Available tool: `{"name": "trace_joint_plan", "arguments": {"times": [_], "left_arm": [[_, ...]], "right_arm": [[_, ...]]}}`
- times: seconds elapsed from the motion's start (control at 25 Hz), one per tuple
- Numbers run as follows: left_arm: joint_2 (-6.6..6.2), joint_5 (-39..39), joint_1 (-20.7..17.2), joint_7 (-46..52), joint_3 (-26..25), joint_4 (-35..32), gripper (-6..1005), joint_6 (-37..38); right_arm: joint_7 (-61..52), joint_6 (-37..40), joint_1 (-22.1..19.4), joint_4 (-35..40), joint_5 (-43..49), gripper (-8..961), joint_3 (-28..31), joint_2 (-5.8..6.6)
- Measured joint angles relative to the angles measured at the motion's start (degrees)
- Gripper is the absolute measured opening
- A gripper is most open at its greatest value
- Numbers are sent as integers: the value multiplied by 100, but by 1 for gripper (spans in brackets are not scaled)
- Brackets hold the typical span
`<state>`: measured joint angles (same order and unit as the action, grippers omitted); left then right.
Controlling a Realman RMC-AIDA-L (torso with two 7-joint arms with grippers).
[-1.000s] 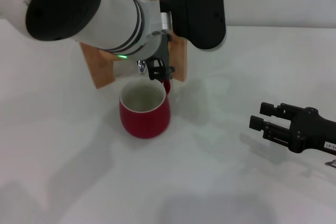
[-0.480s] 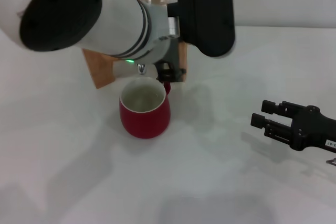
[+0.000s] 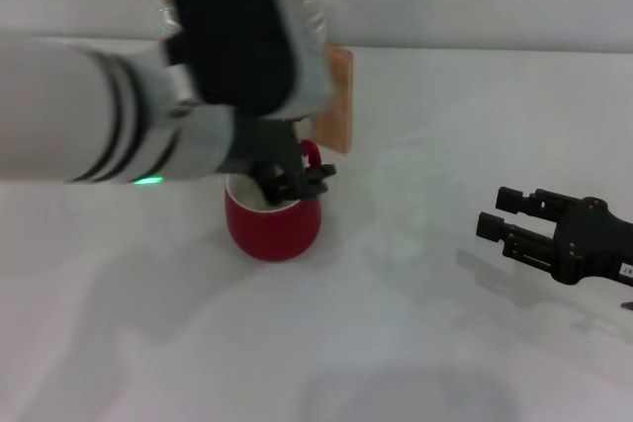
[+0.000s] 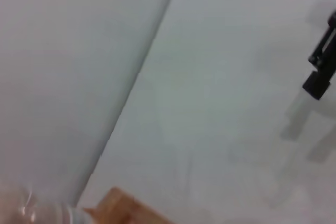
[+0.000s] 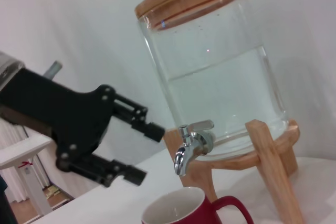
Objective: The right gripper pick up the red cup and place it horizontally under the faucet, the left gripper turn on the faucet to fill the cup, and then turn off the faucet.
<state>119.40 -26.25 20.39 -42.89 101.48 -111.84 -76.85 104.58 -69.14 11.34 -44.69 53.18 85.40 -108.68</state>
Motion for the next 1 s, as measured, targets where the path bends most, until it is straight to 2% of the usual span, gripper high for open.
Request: {"name": "trace_joint_plan", "arguments": {"times": [0.24, 0.4, 0.52, 0.72, 0.88, 1.0], "left_arm": [[0, -1147, -1102, -135, -552, -126, 634, 504], [-2, -2057, -1571, -438, -1087, 12, 634, 644], [-4, -3057, -1892, -805, -1591, 248, 634, 687], [-15, -4391, -2112, -1395, -2376, 1042, 635, 588], [-16, -5386, -2062, -1934, -3153, 2146, 635, 230], [-23, -6065, -1878, -2535, -3810, 3263, 635, -154]], "right_arm": [[1, -45, 0, 6, 0, 534, 3, 1], [1, -55, 1, 6, 0, 534, 3, -1], [1, -56, 5, 6, 0, 535, 15, -2], [47, -60, -3, 5, 0, 535, 47, -11], [235, -108, -2, 3, 0, 535, 46, -40], [330, -126, -1, 3, 0, 535, 50, -53]]}}
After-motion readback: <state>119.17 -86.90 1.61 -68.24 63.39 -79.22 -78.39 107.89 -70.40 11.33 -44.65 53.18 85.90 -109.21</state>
